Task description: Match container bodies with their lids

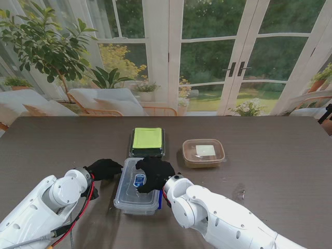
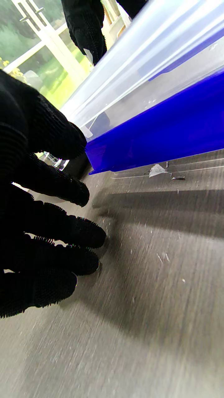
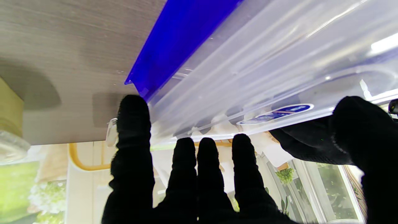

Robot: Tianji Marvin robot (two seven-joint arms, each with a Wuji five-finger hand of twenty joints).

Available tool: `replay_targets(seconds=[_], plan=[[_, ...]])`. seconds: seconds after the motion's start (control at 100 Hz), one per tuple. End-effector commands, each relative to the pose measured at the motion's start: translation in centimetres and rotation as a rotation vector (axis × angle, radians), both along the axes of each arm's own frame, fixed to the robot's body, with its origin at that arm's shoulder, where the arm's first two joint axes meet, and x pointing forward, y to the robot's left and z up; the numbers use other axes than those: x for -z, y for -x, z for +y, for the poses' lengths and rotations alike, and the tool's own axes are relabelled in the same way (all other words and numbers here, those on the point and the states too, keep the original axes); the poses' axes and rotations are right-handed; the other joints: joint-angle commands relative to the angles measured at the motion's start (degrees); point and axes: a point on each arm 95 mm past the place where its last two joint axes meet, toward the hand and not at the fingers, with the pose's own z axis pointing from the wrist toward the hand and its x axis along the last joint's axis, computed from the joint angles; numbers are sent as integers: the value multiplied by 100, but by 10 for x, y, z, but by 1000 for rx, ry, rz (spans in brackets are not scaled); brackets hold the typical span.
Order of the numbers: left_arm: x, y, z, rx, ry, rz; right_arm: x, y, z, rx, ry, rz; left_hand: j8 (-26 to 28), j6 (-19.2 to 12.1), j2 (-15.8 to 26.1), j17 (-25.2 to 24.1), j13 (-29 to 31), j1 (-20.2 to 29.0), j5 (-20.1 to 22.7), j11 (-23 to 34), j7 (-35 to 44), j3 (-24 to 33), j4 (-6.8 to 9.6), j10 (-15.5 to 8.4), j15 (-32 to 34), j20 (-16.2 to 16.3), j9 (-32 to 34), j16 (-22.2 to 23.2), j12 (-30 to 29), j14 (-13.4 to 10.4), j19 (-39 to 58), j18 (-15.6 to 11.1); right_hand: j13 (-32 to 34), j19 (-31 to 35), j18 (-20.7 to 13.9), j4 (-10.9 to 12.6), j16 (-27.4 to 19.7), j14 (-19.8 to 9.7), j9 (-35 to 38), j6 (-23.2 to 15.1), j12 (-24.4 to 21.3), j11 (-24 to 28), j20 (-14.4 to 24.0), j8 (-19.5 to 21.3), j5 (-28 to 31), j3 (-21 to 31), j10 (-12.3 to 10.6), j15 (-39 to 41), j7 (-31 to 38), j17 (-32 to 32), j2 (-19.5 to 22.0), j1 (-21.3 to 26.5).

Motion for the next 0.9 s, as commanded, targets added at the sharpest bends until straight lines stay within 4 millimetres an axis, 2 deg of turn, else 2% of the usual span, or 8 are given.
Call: replay_targets(seconds=[0.0, 0.16, 0.38, 0.71, 0.89], plan=[[7, 8, -6, 18, 4, 33, 17, 8, -8, 0, 29, 41, -32, 11, -24, 42, 161, -255, -49, 13, -79, -210, -55, 102, -16, 99, 105, 85, -91, 357, 103, -88, 290, -129, -219, -154, 75, 556, 8, -16, -113, -10, -62, -47, -248, 72, -116, 318, 75, -3193, -347, -203], [6, 10, -5, 7, 12, 21, 18, 10, -11, 5, 17, 38, -31, -35, -28, 32, 156, -243, -50, -15, -77, -200, -54, 108, -58, 87, 96, 59, -133, 365, 70, -72, 278, -137, -220, -157, 68, 574, -13, -8, -120, -22, -64, -60, -299, 74, -112, 297, 63, -3201, -354, -208], [7, 12, -6, -10, 46, 35, 24, 11, -14, 5, 13, 41, 28, -334, -26, -12, 122, -247, 76, -66, 46, -205, -54, 118, -150, 51, 66, 9, -188, 367, 21, -82, 296, -136, -222, -157, 74, 566, 1, -10, -119, -10, -64, -72, -308, 93, -114, 307, 70, -3199, -362, -208], [8, 19, -6, -55, 98, 61, 25, 12, -15, 8, 11, 48, 305, -55, 11, -55, 86, -281, 658, -110, 572, -273, -53, 148, -192, 25, 50, 4, -215, 387, 10, -67, 318, -132, -220, -152, 74, 569, 6, 5, -124, -14, -65, -89, -323, 75, -110, 311, 68, -3202, -332, -205], [11, 21, -6, -70, 106, 66, 28, 15, -16, 3, 11, 48, 281, -130, 17, -128, 27, -257, 386, -172, 434, -301, -50, 168, -246, 9, -28, -10, -239, 394, -25, -83, 312, -128, -226, -153, 76, 587, -36, 0, -123, -11, -65, -98, -347, 80, -103, 312, 67, -3197, -353, -204]])
